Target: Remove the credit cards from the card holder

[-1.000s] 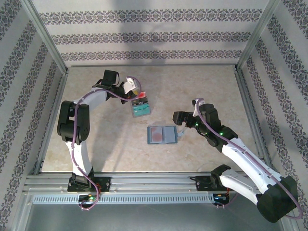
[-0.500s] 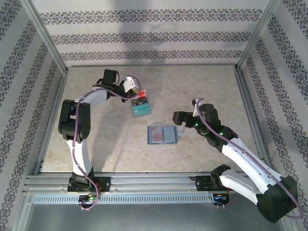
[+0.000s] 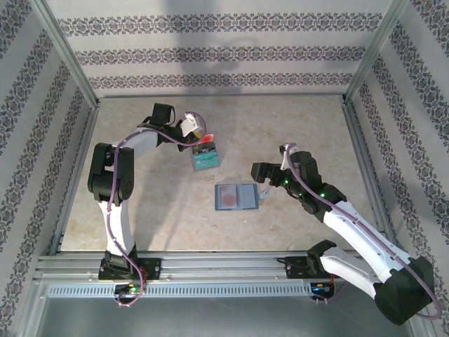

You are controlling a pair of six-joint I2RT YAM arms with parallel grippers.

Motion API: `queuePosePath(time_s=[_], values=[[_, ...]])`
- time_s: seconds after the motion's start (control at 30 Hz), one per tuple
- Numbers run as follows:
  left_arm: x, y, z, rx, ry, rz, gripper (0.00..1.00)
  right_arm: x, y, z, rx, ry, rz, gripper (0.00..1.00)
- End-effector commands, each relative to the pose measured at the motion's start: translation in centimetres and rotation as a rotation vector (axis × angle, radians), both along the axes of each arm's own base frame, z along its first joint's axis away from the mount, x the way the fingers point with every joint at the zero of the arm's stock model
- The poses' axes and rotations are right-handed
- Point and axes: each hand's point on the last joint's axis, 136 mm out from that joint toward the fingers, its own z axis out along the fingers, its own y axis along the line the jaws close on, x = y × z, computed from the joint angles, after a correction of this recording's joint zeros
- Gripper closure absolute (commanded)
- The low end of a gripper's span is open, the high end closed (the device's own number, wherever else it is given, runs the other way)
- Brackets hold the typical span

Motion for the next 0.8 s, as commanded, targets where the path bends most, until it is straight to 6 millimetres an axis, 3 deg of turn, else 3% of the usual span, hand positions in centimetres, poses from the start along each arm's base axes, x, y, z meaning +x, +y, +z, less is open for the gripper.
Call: queuePosePath(time_s=[0.0,0.33,0.53,0.77], values=[[1.1,0.9,0.5,0.004,-0.029,0.013,0.91,0.1,0.6,1.0,0.013,-0.01,0.014,0.02],[1.3,1.0,1.7,0.009,-0.054,0.011,0.73,-0.3,0.7,0.8,-0.01,-0.006,0.015,0.02],[0.5,0.5,5.5,-0.059,-0.055,0.034,0.68,-0.7,0.9,0.2,-0.071,0.022,0.005,0.02],[0.0,1.9,10.4,-0.174,0.005,0.311,0.31,-1.9,2.6,-1.9,-0.227,0.103,0.016,0.19]])
